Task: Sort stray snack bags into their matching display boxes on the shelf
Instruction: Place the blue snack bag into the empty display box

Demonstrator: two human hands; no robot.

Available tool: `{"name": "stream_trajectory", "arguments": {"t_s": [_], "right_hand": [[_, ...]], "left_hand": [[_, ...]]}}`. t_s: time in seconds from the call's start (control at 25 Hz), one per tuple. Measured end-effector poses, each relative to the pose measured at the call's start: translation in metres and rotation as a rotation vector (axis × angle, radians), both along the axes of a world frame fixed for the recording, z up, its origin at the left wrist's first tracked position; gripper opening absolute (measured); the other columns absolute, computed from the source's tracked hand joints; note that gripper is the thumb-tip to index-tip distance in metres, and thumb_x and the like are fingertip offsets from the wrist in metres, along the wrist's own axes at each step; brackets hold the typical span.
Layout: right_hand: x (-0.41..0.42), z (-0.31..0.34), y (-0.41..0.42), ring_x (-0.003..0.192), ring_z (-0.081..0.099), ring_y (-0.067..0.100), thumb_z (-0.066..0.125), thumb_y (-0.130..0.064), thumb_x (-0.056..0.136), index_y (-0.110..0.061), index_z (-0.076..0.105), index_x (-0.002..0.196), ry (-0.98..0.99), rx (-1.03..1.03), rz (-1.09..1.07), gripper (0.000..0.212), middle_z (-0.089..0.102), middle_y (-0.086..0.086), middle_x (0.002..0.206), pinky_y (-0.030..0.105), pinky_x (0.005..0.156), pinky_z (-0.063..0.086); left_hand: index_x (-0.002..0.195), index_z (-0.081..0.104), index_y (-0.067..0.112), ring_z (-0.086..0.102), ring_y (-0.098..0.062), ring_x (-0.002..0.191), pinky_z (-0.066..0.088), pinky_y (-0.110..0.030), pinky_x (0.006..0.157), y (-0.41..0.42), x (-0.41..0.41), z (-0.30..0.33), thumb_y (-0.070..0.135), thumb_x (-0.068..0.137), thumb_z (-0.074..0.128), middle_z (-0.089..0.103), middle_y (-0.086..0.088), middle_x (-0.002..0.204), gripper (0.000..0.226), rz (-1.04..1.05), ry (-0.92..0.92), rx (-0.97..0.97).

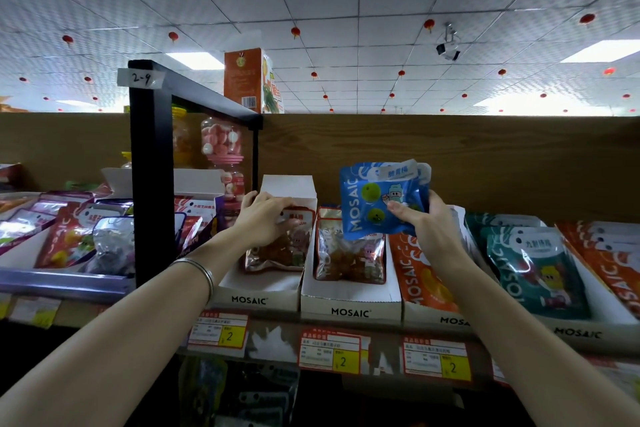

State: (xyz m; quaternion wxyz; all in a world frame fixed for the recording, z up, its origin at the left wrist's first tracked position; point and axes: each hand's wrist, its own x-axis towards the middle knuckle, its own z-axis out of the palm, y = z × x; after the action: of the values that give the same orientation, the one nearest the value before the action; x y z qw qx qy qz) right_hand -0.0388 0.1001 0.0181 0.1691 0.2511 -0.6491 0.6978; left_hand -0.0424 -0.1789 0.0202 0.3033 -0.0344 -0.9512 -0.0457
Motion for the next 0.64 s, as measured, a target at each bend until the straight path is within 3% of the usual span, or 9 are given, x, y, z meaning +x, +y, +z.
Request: {"name": "stream_trajectory", "arguments": {"t_s": [0.2,0.44,0.56,0.64], "right_hand": [[-0.001,0.000,0.001,0.101,0.064,0.019,0.065,-0.021,0.084,-0.014,0.049,0.124,-0.006,-0.005,-0.006,0.044,0.063,0.003,0.114,0.033,0.084,0.054],[0.000,0.001,0.001,0.099,0.065,0.020,0.066,-0.020,0.084,-0.012,0.052,0.119,0.000,-0.043,-0.024,0.039,0.065,0.005,0.111,0.035,0.083,0.055],[0.000,0.001,0.002,0.096,0.067,0.019,0.068,-0.020,0.082,-0.014,0.053,0.116,-0.003,-0.098,-0.038,0.037,0.066,0.005,0.109,0.033,0.080,0.055],[-0.001,0.000,0.003,0.095,0.067,0.018,0.070,-0.021,0.081,-0.017,0.055,0.114,0.001,-0.150,-0.081,0.036,0.068,0.002,0.107,0.037,0.083,0.056]], "left_hand": [[0.143,0.035,0.039,0.020,-0.027,0.137,-0.001,-0.050,0.117,0.000,-0.002,-0.002,0.049,0.094,0.045,0.038,0.000,0.140,0.051,0.061,-0.004,-0.029],[0.146,0.031,0.038,0.010,-0.026,0.143,-0.012,-0.051,0.116,0.004,0.002,-0.001,0.041,0.096,0.043,0.032,0.001,0.147,0.051,0.035,0.004,0.033],[0.145,0.034,0.035,0.010,-0.023,0.143,-0.011,-0.047,0.116,0.011,0.006,0.001,0.037,0.095,0.047,0.033,0.002,0.149,0.052,-0.012,0.043,0.078],[0.145,0.035,0.032,0.013,-0.021,0.143,-0.003,-0.044,0.116,0.020,0.008,0.005,0.049,0.092,0.051,0.033,0.003,0.151,0.058,-0.084,0.049,0.072]]}}
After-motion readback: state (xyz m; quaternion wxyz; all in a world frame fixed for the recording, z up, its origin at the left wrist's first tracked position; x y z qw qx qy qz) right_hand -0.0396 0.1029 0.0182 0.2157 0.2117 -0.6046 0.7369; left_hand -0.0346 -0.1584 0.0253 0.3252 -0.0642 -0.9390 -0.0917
